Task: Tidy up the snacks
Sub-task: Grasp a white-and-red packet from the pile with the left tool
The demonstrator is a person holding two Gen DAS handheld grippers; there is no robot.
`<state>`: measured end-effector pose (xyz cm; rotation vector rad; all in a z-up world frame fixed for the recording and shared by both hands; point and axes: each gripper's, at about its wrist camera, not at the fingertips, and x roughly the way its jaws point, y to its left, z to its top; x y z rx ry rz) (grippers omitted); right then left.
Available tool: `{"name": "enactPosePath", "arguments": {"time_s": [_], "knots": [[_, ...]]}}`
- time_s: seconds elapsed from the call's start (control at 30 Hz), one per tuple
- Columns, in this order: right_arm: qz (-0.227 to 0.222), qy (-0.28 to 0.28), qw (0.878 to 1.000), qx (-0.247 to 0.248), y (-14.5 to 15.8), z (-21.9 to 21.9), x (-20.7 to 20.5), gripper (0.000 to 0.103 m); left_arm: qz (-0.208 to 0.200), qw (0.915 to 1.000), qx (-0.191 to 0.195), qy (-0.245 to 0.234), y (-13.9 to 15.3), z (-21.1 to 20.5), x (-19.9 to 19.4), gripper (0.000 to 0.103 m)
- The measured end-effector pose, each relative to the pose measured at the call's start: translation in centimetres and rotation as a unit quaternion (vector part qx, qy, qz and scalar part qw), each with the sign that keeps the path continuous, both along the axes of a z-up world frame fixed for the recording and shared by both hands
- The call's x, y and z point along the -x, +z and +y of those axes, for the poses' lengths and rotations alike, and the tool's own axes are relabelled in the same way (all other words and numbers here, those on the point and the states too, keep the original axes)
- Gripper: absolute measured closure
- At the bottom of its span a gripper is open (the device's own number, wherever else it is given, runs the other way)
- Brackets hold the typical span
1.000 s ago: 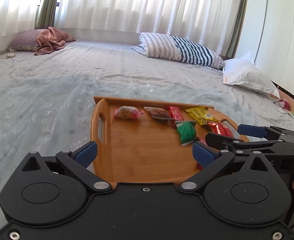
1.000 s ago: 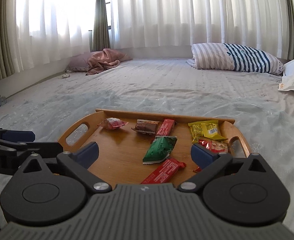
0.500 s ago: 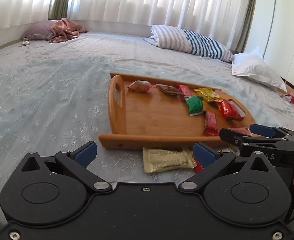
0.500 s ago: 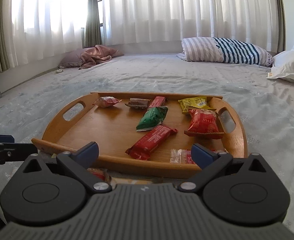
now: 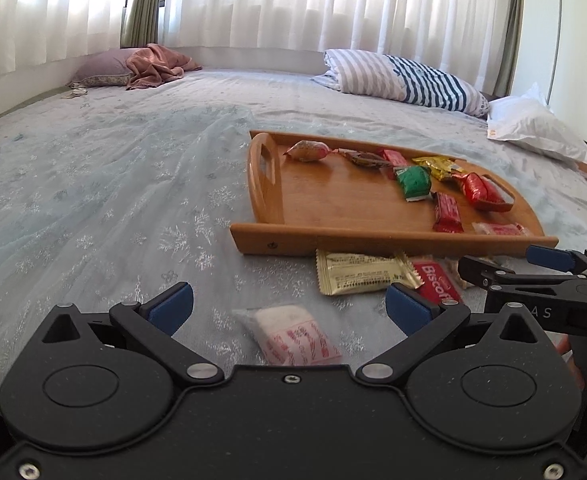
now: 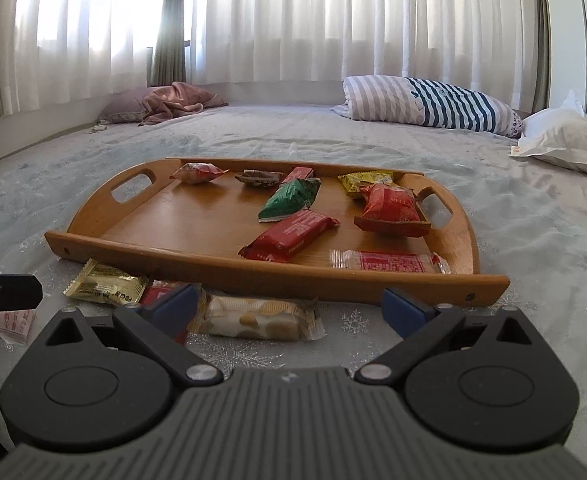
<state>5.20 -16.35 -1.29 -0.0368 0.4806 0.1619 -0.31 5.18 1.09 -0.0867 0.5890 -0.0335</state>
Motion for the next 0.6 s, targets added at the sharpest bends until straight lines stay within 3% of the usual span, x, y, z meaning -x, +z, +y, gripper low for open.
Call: {"name": "enactPosePath", "arguments": {"time_s": [0.17, 0.27, 0.4, 0.53, 0.6], "knots": [[-0.001, 0.006, 1.000, 0.018, -0.4, 0.8, 0.1, 0.002, 0.030, 0.9995, 0.000, 0.008, -1.4, -0.5, 0.3, 0.026], [0.003, 0.008, 1.000, 0.019, -0.5, 1.0, 0.1, 0.005, 0.022, 0.9995, -0.019, 0.015, -1.7, -1.0, 0.8, 0.034], [0.013, 0.003, 1.000, 0.005, -0.6, 0.9, -0.1, 0.016, 0.021, 0.9993, -0.025, 0.015, -1.6, -1.2, 0.7, 0.044], [0.021, 0.003, 1.000, -0.004, -0.8, 0.9, 0.0, 0.026, 0.020, 0.9995, -0.023, 0.008, -1.5, -1.2, 0.8, 0.065], [0.018, 0.005, 1.000, -0.001, -0.7, 1.0, 0.2, 0.031, 0.019, 0.9994, -0.026, 0.007, -1.4, -1.2, 0.8, 0.068]]}}
